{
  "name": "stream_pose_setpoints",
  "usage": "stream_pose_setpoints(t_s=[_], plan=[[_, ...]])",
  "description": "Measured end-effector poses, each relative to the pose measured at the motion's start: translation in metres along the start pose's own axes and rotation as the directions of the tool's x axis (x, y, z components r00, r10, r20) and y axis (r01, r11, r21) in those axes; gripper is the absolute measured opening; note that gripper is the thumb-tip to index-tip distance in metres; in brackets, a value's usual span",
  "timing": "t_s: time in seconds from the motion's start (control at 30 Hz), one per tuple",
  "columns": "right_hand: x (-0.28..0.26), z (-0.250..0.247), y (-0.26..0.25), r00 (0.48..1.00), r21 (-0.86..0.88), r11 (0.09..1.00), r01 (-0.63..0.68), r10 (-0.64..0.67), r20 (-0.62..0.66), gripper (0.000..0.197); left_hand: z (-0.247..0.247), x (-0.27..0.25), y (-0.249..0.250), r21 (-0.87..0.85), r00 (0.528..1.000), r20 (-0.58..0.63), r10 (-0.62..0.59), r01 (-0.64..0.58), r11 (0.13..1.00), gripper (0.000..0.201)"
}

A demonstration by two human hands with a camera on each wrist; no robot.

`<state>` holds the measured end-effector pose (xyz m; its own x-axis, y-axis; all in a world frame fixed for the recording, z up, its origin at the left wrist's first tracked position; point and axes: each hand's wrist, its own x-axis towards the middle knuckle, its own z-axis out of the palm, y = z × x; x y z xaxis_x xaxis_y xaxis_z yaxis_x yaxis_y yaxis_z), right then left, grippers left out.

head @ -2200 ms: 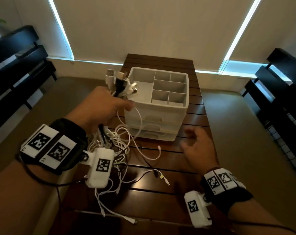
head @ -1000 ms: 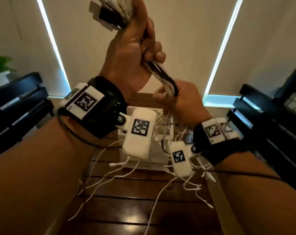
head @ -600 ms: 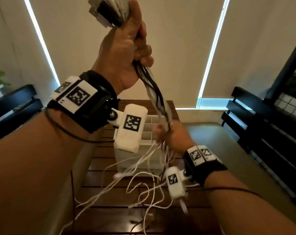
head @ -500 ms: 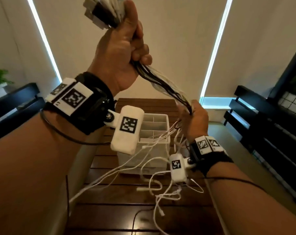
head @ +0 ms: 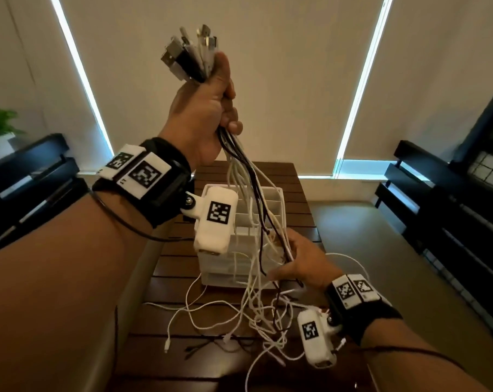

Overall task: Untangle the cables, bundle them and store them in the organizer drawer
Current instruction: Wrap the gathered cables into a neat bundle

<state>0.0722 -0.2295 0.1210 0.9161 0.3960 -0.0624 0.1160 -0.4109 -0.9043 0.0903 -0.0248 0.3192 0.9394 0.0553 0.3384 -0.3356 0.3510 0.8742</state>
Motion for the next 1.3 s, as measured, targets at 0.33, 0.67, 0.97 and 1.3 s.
stream_pose_setpoints(t_s=[0.33,0.67,0.97,1.3], plan=[[-0.023,0.033,0.028,0.936,-0.220,0.973,-0.068,-0.014,-0.353,0.022,-0.006,0.003,-0.042,0.030,0.983,-0.134,-0.124,0.129,0.991,0.037],[-0.031,0.026,0.047,0.902,0.351,0.927,-0.132,0.259,-0.346,0.019,-0.034,0.003,-0.052,0.062,0.975,-0.175,-0.137,0.150,0.987,0.031],[-0.011,0.024,0.069,0.700,0.354,0.908,-0.226,0.404,-0.589,0.018,-0.063,-0.010,-0.042,0.225,0.984,-0.089,-0.153,0.170,0.959,0.024],[-0.032,0.032,0.102,0.864,-0.355,0.826,-0.438,0.278,-0.420,0.026,-0.069,-0.004,-0.019,0.178,0.977,-0.184,-0.110,0.143,0.974,0.030]])
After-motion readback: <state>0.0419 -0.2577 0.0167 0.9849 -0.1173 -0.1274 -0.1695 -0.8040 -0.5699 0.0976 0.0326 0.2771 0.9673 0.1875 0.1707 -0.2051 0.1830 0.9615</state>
